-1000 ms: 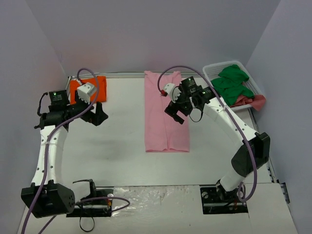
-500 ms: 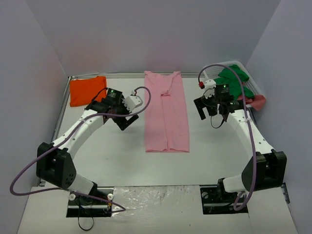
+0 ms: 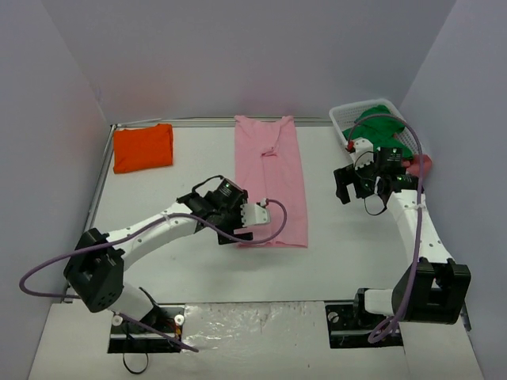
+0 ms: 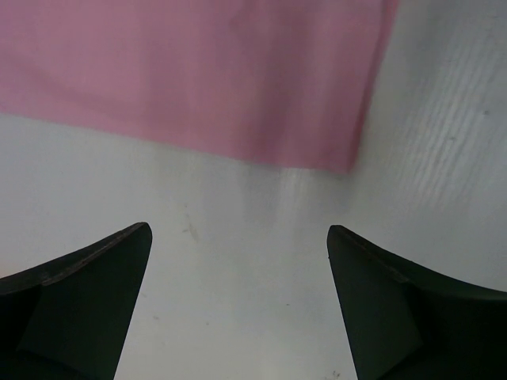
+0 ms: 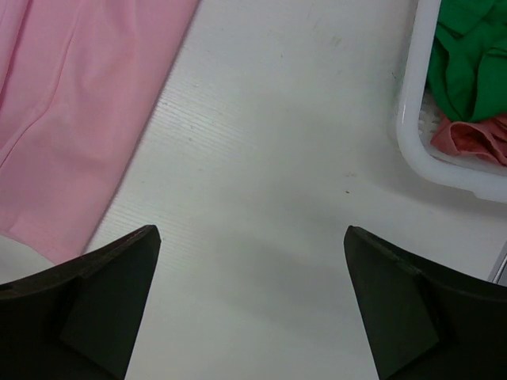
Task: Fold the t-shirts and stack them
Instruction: Grab the bottom of the folded rectangular tshirt with both arms
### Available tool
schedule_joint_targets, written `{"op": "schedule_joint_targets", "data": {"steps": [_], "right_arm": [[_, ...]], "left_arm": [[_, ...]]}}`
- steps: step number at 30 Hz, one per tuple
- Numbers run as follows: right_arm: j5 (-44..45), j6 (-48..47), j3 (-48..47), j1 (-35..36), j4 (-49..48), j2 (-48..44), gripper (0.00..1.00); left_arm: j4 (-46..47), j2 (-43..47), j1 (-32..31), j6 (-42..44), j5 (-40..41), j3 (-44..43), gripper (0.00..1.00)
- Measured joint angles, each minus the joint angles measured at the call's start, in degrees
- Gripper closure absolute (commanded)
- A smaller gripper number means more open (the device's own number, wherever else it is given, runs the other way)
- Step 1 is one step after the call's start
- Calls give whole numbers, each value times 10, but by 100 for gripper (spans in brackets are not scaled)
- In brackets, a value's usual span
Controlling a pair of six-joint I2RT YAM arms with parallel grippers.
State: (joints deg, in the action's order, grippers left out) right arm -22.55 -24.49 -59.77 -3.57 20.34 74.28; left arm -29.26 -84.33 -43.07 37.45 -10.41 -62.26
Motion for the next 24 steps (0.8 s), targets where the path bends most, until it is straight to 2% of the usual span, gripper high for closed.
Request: {"op": "schedule_joint_targets", "data": {"steps": [3, 12, 18, 24], "right_arm": [[-10, 0, 0, -17, 0, 0, 2], [-24, 0, 5, -53, 0, 3, 2], [-35, 0, 9, -74, 0, 3, 2], [-35, 0, 11, -76, -1, 3, 2]], "left_arm": [[3, 0, -47, 9, 0, 20, 17], [35, 14, -122, 21, 17, 102, 18], [73, 14, -135, 22, 42, 129, 19], [115, 14, -134, 15, 73, 132, 26]]}}
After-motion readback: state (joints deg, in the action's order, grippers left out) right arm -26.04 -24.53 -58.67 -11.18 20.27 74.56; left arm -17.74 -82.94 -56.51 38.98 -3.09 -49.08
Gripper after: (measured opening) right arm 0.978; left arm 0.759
